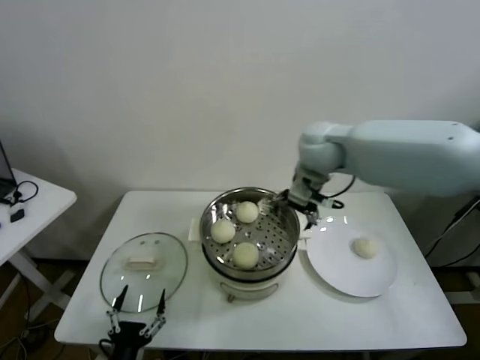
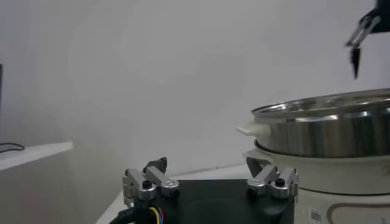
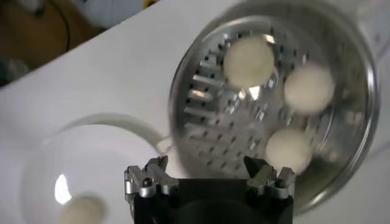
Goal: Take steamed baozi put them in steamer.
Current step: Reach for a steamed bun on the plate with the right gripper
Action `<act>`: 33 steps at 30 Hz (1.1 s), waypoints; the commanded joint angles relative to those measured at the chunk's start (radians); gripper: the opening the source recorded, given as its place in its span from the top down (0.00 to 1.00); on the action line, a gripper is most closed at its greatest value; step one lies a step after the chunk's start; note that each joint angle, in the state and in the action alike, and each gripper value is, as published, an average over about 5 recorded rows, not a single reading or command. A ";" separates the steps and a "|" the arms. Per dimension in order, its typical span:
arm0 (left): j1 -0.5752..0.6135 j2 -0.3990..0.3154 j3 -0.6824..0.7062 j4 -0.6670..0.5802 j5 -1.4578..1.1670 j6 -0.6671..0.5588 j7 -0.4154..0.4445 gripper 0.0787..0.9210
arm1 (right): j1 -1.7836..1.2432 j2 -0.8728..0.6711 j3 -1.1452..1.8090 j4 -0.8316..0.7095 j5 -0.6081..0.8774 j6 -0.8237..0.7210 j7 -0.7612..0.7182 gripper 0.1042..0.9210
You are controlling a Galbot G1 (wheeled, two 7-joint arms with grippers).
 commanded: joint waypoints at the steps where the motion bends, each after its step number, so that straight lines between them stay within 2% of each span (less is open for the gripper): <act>1: 0.000 -0.049 0.002 0.008 0.000 -0.004 0.000 0.12 | 0.039 -0.335 -0.171 -0.092 0.127 -0.196 0.001 0.12; 8: 0.003 -0.049 0.005 0.016 0.006 -0.014 -0.007 0.12 | -0.239 -0.385 0.048 -0.252 -0.027 -0.227 0.021 0.12; 19: 0.033 -0.049 0.002 0.013 0.026 -0.026 -0.012 0.12 | -0.578 -0.255 0.356 -0.518 -0.156 -0.135 -0.003 0.12; 27: 0.039 -0.049 -0.004 0.021 0.031 -0.033 -0.014 0.12 | -0.673 -0.179 0.438 -0.618 -0.204 -0.100 -0.002 0.12; 33: 0.032 -0.049 -0.009 0.031 0.030 -0.034 -0.014 0.12 | -0.699 -0.162 0.459 -0.634 -0.224 -0.095 -0.002 0.12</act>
